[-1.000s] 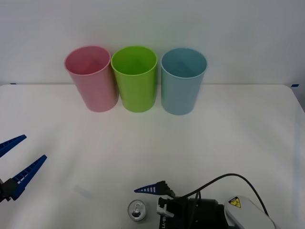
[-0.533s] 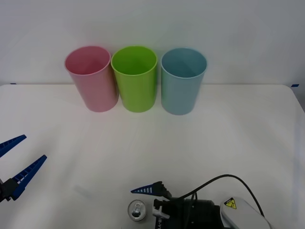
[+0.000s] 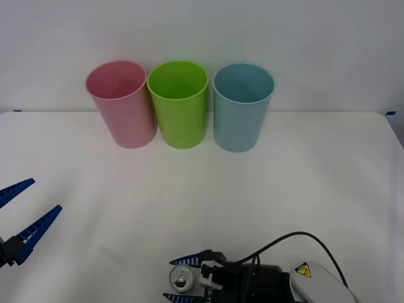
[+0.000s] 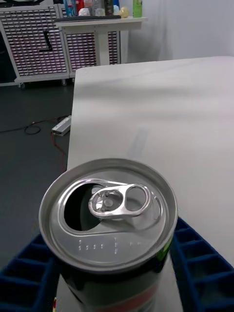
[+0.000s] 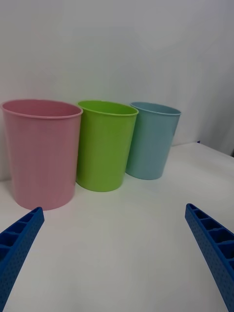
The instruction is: Grasp the object on the table and drop it into the matching bin: aluminum can to the light blue bin, PET bottle to the pink bin.
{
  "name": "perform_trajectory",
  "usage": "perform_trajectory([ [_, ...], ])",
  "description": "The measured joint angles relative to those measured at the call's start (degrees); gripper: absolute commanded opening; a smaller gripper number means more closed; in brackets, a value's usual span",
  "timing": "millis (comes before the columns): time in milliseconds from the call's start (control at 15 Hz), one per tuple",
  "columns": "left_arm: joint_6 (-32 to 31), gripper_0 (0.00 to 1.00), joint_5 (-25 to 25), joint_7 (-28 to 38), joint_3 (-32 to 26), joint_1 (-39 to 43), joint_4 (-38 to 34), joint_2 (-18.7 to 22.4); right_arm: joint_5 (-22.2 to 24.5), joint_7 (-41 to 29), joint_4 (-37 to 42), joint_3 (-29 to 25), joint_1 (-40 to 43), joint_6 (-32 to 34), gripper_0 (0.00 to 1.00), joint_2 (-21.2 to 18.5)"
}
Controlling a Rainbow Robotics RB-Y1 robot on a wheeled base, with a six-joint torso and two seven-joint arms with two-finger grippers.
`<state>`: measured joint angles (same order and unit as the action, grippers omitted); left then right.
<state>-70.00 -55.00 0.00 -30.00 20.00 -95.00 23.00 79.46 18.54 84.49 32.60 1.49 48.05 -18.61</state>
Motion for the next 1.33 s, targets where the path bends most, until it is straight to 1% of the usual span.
perform_trajectory([
  [533,0.0,1.0,0.0,0.0,0.0,0.0,0.0,0.0,0.0,-0.1,0.0,0.4,0.1,-0.8,0.0,0.2],
  [733,0.0,1.0,0.0,0.0,0.0,0.0,0.0,0.0,-0.8,0.0,0.2,0.0,0.4,-0.8,0.0,0.2],
  [1000,0.0,1.0,0.0,0.0,0.0,0.0,0.0,0.0,-1.5,-0.5,3.6,-3.0,3.1,-0.8,0.0,0.2],
  [1333,0.0,1.0,0.0,0.0,0.0,0.0,0.0,0.0,-2.6,-1.9,9.7,-7.3,7.6,-1.2,0.0,0.2],
])
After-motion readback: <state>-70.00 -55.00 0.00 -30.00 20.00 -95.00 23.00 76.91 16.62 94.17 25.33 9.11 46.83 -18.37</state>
